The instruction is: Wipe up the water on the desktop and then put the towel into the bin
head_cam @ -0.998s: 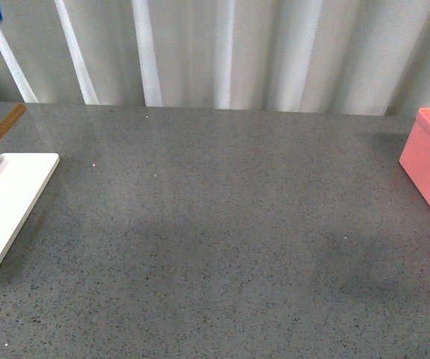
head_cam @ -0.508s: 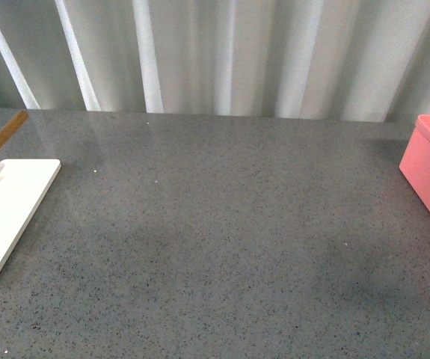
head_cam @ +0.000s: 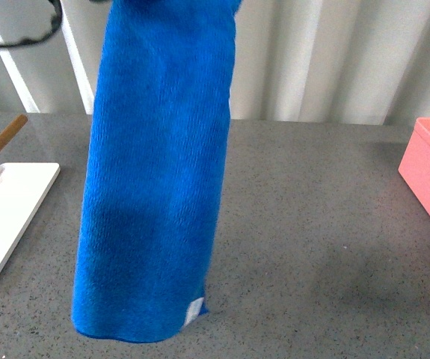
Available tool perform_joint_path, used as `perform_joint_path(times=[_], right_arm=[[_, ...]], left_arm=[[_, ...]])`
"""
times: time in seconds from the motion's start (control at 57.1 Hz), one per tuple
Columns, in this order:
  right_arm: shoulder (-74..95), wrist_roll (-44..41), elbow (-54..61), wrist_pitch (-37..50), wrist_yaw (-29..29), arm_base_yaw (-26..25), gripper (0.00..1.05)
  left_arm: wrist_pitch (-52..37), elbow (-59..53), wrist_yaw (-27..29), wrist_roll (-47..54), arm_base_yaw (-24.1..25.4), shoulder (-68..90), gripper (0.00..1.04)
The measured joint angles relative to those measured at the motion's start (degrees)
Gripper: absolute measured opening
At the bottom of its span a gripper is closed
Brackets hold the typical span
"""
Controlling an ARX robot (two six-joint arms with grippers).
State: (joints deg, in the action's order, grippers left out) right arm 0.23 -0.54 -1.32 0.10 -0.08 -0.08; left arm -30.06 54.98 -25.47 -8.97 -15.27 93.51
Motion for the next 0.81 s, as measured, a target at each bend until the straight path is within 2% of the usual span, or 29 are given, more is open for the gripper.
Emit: perform_joint_path(times=[0.193, 0.42, 0.508, 0.736, 0.753, 0.806], right_arm=[[0.0, 0.0, 0.0, 0.0, 0.0, 0.0, 0.98], [0.0, 0.0, 0.0, 0.0, 0.0, 0.0, 0.98], [0.0, 0.0, 0.0, 0.0, 0.0, 0.0, 0.98], [0.0, 0.0, 0.0, 0.0, -0.1, 0.0, 0.98], [0.3, -0.1, -0.2, -0.6, -0.7, -0.3, 0.98], [3.0, -1.8, -2.5, -6.7, -8.5, -2.5, 0.98]], left_arm=[[-12.3, -4.5, -5.0, -9.1, -2.5, 2.0, 0.05], [-26.4, -6.5, -8.0, -18.7, -6.8, 5.7, 0.05], [-29.1, -6.0, -8.0, -21.3, -8.1, 7.1, 0.05], [-29.6, -3.1, -6.6, -24.0, -10.0, 8.5, 0.05], [-29.6, -2.9, -6.2, -24.2, -10.1, 8.5, 0.05], [-29.6, -2.4, -6.0, -24.5, -10.1, 8.6, 0.05]])
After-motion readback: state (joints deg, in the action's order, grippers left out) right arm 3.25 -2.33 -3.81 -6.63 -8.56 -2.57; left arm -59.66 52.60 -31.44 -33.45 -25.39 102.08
